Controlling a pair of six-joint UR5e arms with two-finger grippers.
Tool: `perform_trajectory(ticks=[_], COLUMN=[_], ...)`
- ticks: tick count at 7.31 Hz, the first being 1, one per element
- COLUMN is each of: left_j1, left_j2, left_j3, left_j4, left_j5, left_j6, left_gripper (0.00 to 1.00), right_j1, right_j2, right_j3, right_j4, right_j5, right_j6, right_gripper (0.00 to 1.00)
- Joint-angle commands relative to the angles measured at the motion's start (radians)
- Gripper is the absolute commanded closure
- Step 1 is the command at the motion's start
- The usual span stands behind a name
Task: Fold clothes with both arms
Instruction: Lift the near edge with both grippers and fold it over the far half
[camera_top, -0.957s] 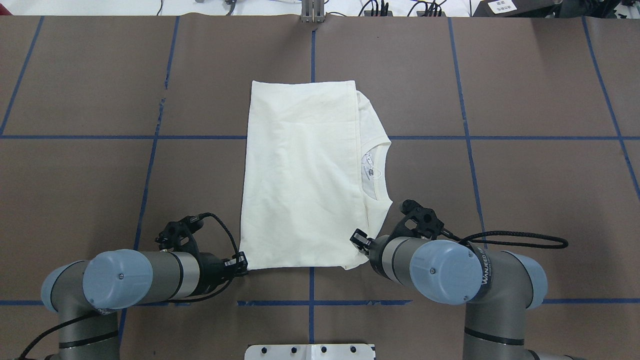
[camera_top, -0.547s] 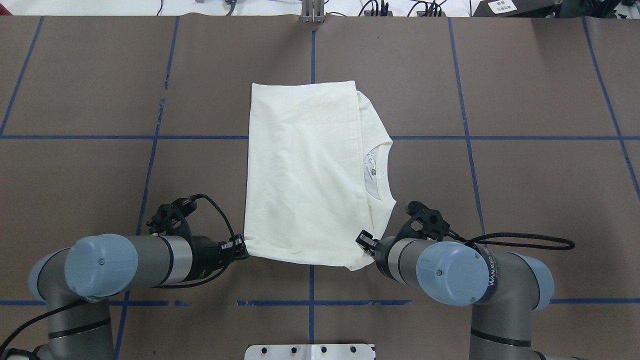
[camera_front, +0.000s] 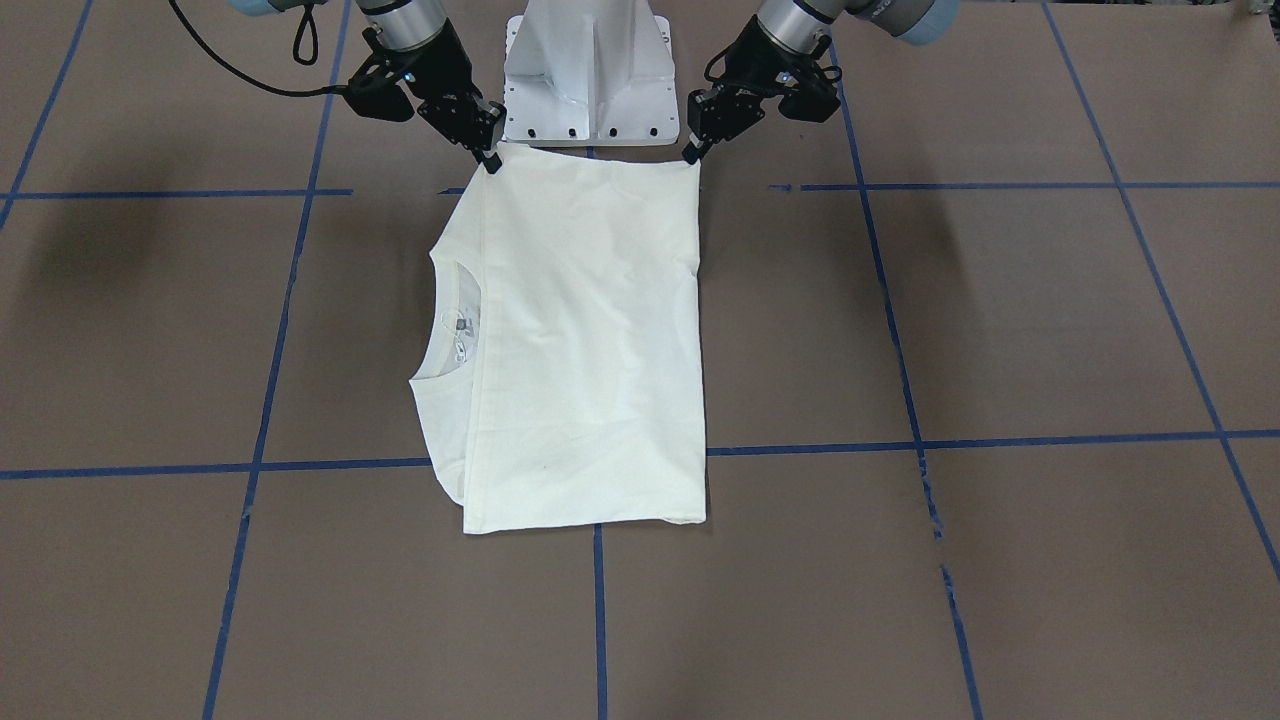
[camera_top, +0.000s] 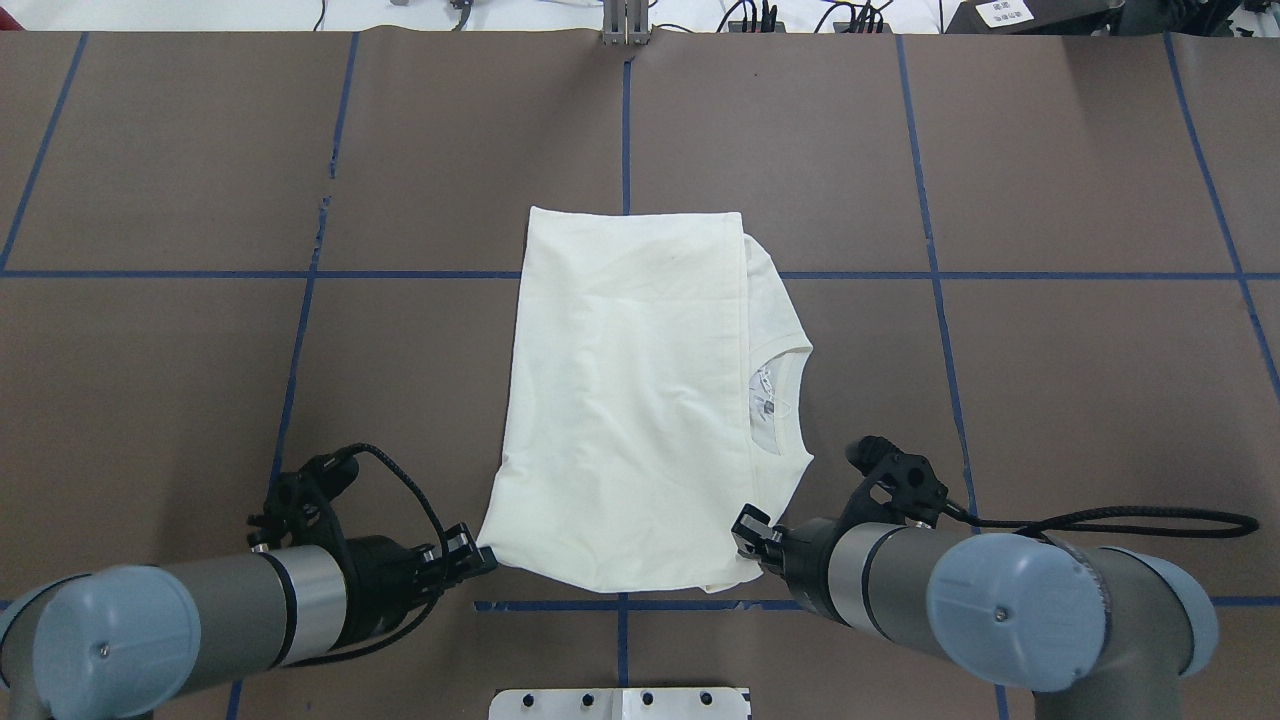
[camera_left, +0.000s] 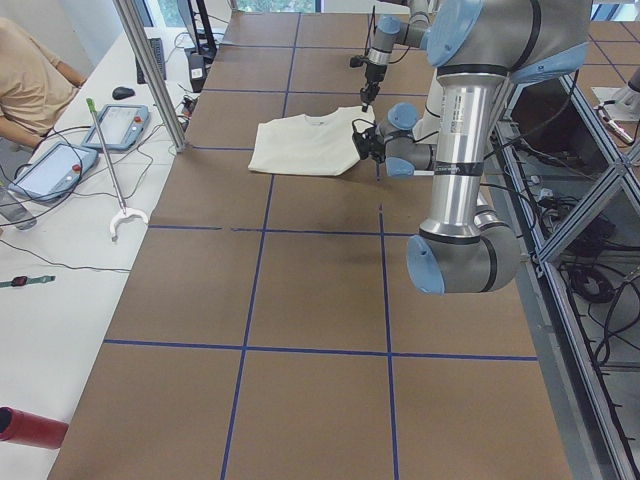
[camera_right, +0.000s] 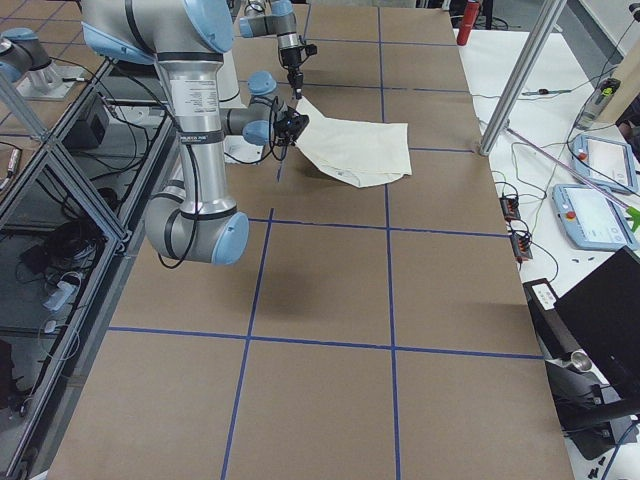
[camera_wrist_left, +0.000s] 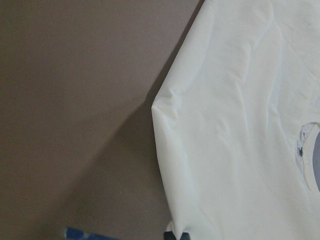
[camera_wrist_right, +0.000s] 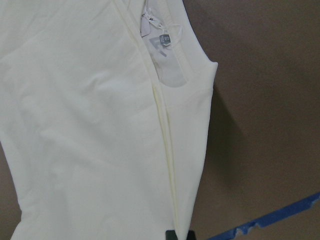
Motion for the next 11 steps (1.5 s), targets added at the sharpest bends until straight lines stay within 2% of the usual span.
perform_trajectory(ticks=[1, 2, 3, 4, 5, 6, 7, 9, 10, 11], left_j1=[0.047, 0.003, -0.108, -0.163, -0.219, -0.282, -0.33, -0.41, -0.428, -0.451], left_j2=[-0.03, -0.114, -0.258, -0.326, -0.372, -0.394, -0.42, -0.469, -0.494, -0.503], left_j3=[-0.121, -0.102, -0.03, 0.06, 0.119, 0.156, 0.228, 0.462, 0.571, 0.621], left_j4=[0.166, 0.301, 0.375, 0.377, 0.373, 0.368, 0.355, 0.155, 0.065, 0.03], left_j5=[0.052, 0.053, 0.052, 0.05, 0.047, 0.044, 0.044, 0.041, 0.042, 0.041], left_j6=[-0.025, 0.003, 0.134, 0.179, 0.239, 0.298, 0.326, 0.348, 0.359, 0.391], left_gripper=[1.0, 1.0, 1.0, 1.0, 1.0, 1.0, 1.0, 1.0, 1.0, 1.0], right_j1=[0.004, 0.041, 0.143, 0.249, 0.338, 0.388, 0.435, 0.536, 0.543, 0.546], right_j2=[-0.039, -0.027, -0.016, 0.056, 0.144, 0.202, 0.235, 0.349, 0.393, 0.452], right_j3=[0.097, 0.084, 0.064, 0.012, -0.093, -0.188, -0.259, -0.437, -0.527, -0.613], right_j4=[-0.001, -0.001, 0.005, 0.001, -0.001, 0.002, 0.005, 0.009, 0.012, 0.012], right_j5=[0.002, 0.002, 0.032, 0.133, 0.21, 0.218, 0.241, 0.333, 0.336, 0.336], right_j6=[0.008, 0.002, -0.004, -0.015, -0.015, -0.018, -0.053, -0.079, -0.099, -0.107], right_gripper=[1.0, 1.0, 1.0, 1.0, 1.0, 1.0, 1.0, 1.0, 1.0, 1.0])
